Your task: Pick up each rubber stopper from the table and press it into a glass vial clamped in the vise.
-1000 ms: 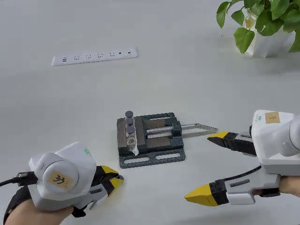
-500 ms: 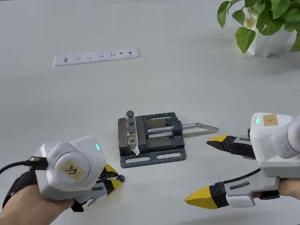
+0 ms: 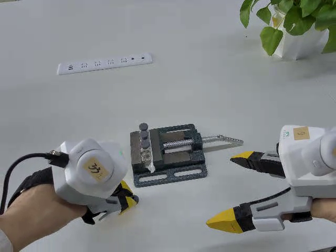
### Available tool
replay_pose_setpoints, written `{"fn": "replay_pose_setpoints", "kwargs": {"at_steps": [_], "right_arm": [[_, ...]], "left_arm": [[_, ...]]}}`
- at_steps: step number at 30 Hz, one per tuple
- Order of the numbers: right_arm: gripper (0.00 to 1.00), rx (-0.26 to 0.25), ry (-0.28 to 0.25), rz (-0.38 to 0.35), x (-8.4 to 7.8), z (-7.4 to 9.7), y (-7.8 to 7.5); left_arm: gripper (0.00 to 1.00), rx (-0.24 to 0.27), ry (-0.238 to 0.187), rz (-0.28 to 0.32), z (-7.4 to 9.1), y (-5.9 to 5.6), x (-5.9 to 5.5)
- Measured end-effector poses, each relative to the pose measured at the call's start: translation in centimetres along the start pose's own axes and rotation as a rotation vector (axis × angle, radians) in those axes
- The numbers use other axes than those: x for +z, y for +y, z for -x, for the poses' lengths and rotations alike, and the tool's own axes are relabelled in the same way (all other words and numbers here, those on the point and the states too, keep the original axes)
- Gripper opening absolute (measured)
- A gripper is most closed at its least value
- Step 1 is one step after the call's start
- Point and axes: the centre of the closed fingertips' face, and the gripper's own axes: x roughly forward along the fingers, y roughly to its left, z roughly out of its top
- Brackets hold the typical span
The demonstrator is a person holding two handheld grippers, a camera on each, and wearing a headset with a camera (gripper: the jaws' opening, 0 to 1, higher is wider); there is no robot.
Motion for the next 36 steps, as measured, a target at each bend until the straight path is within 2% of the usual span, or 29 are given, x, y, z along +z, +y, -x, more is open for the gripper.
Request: {"fn": "replay_pose_setpoints", "kwargs": {"at_steps": [3,11,16,25,27,36], "right_arm": [[0.88,0.000,-0.001,-0.004,-0.12,0.04,-0.09],[0.88,-0.001,-0.004,-0.008,-0.13,0.05,-0.25],[0.87,0.000,-0.005,-0.011,-0.28,-0.04,-0.30],[0.87,0.003,-0.004,-0.015,-0.55,-0.10,-0.16],[0.87,0.003,-0.003,-0.015,-0.66,-0.08,-0.17],[0.86,-0.001,-0.001,-0.023,-1.00,0.23,-0.21]], "left_arm": [[0.06,-0.010,0.014,0.001,-0.10,0.27,-0.16],[0.06,-0.038,0.047,-0.023,-0.29,0.07,-0.28],[0.06,-0.047,0.059,-0.016,-0.44,0.22,-0.27],[0.08,-0.059,0.093,-0.009,-0.65,-0.18,-0.37],[0.09,-0.065,0.095,0.009,-0.73,-0.20,-0.27],[0.06,-0.068,0.110,0.012,-0.73,-0.39,-0.21]]}}
